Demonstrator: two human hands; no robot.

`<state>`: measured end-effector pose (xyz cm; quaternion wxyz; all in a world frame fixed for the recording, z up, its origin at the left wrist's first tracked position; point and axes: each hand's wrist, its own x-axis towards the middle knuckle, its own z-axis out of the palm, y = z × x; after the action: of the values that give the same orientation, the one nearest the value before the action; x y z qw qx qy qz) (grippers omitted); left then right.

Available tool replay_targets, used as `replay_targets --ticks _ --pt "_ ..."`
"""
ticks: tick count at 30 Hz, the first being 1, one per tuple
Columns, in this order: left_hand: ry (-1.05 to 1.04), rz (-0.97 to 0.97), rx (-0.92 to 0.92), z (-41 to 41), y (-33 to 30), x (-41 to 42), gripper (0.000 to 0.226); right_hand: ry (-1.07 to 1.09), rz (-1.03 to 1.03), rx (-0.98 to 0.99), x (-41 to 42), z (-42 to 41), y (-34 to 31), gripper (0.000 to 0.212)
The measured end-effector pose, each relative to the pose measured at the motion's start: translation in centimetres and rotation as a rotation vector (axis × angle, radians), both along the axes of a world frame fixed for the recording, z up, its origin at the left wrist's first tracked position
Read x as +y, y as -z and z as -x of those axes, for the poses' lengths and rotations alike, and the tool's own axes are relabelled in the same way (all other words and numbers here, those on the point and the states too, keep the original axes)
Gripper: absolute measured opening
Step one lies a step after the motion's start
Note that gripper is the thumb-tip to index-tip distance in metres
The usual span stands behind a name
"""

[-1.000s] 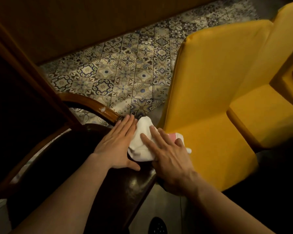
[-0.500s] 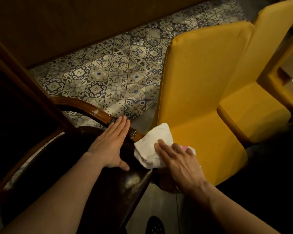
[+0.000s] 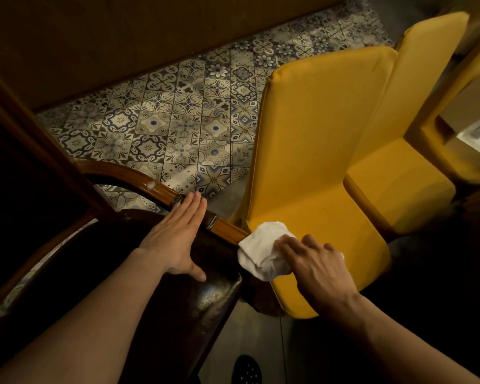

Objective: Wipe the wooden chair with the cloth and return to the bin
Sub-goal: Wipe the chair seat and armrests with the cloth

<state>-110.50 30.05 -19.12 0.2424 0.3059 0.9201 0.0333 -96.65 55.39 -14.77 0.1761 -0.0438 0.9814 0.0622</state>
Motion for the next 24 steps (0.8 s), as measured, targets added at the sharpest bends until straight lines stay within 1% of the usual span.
replay_targets --ticks 3,5,7,9,12,15,17,20,24 --pt "0.003 -0.006 -0.010 0.0 0.1 0.0 0.162 0.176 0.052 0.100 1.0 0.9 -1.4 0.059" --pt "-0.002 -0.020 -0.015 0.1 0.1 0.0 0.156 0.307 0.156 0.164 1.2 2.3 -2.5 0.063" --pt "-0.018 -0.043 -0.017 0.0 0.1 0.3 0.145 0.384 0.283 0.221 1.0 4.3 -3.4 0.064" --pt "-0.046 -0.074 -0.005 -0.2 0.2 0.7 0.130 0.382 0.375 0.284 0.1 6.6 -4.3 0.057" --pt "-0.097 -0.131 0.019 -0.8 0.3 1.0 0.113 0.305 0.461 0.336 -2.3 9.8 -5.0 0.049" --pt "-0.157 -0.225 0.070 -1.3 0.4 1.3 0.089 0.216 0.463 0.358 -4.7 12.5 -4.6 0.051" --pt "-0.192 -0.275 0.150 -1.7 0.4 1.5 0.076 0.163 0.483 0.360 -6.1 14.1 -3.8 0.055" --pt "-0.287 -0.307 0.250 -2.5 0.6 1.8 0.074 -0.003 0.520 0.327 -7.9 16.2 -2.8 0.059" --pt "-0.419 -0.296 0.238 -3.6 1.7 2.5 0.078 -0.272 0.548 0.252 -10.3 18.5 -1.9 0.060"
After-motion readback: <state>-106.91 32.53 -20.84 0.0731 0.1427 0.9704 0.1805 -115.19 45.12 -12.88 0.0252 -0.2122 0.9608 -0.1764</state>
